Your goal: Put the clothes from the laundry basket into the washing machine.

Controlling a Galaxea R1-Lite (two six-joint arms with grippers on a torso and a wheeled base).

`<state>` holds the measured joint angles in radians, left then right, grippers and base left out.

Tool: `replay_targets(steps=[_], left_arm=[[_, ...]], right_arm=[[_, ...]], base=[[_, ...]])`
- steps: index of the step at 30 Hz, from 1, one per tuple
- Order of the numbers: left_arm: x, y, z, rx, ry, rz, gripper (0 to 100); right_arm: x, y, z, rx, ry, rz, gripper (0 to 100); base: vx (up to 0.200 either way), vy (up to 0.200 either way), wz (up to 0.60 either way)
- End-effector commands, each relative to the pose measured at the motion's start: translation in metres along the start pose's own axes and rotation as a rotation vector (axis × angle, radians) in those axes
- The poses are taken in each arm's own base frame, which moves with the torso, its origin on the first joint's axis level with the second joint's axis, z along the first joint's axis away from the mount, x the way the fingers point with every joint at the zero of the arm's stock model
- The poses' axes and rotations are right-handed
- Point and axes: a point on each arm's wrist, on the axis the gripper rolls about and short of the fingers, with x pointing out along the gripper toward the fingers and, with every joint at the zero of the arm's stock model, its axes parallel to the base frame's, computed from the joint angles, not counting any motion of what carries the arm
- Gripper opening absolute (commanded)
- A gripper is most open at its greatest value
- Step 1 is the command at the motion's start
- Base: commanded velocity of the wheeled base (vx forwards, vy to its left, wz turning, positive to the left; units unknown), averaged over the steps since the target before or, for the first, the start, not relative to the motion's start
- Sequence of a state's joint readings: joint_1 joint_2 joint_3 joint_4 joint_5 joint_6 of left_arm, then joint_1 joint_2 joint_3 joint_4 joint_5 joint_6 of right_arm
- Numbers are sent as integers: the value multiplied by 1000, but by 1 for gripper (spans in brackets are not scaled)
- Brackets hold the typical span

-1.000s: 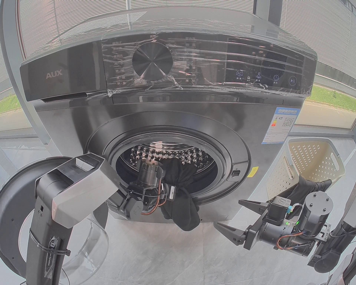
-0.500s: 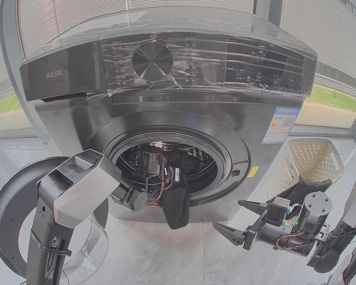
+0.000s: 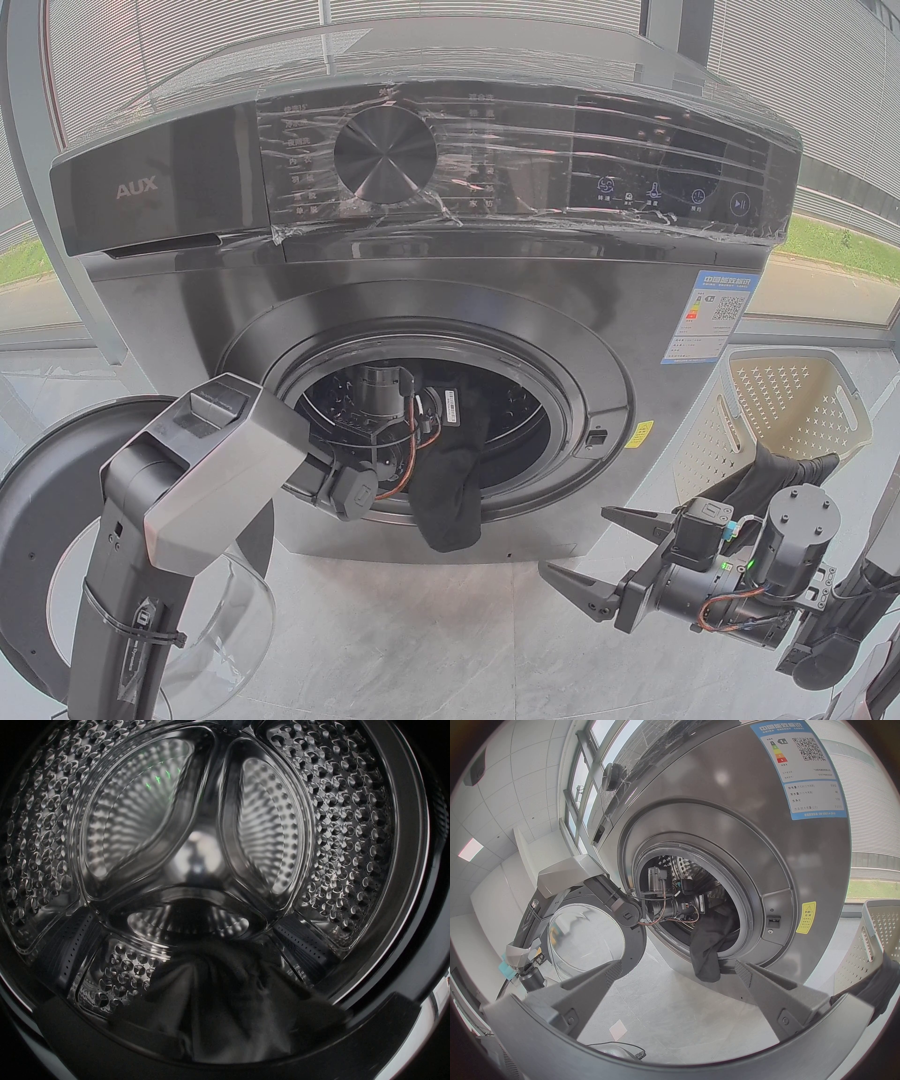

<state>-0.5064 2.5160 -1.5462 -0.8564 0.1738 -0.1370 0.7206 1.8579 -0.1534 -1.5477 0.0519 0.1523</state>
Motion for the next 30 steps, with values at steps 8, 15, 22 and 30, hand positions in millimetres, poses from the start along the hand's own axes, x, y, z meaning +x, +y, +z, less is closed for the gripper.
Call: replay_targets(steps=[8, 15, 22, 30], left_arm=[[-24, -3, -22, 34, 134, -43, 100], [-37, -8, -45, 56, 247, -72, 100], [-33, -2, -62, 66, 274, -63, 100], [-30, 0, -72, 63, 293, -74, 100]], right_arm=[[0, 0, -1, 1, 4, 0, 100], [0, 0, -1, 1, 6, 1, 100], [0, 0, -2, 1, 8, 2, 100], [1, 0, -3, 2, 12, 2, 100]], base=[[0, 0, 0], [0, 0, 0], [0, 0, 0], [0, 0, 0]])
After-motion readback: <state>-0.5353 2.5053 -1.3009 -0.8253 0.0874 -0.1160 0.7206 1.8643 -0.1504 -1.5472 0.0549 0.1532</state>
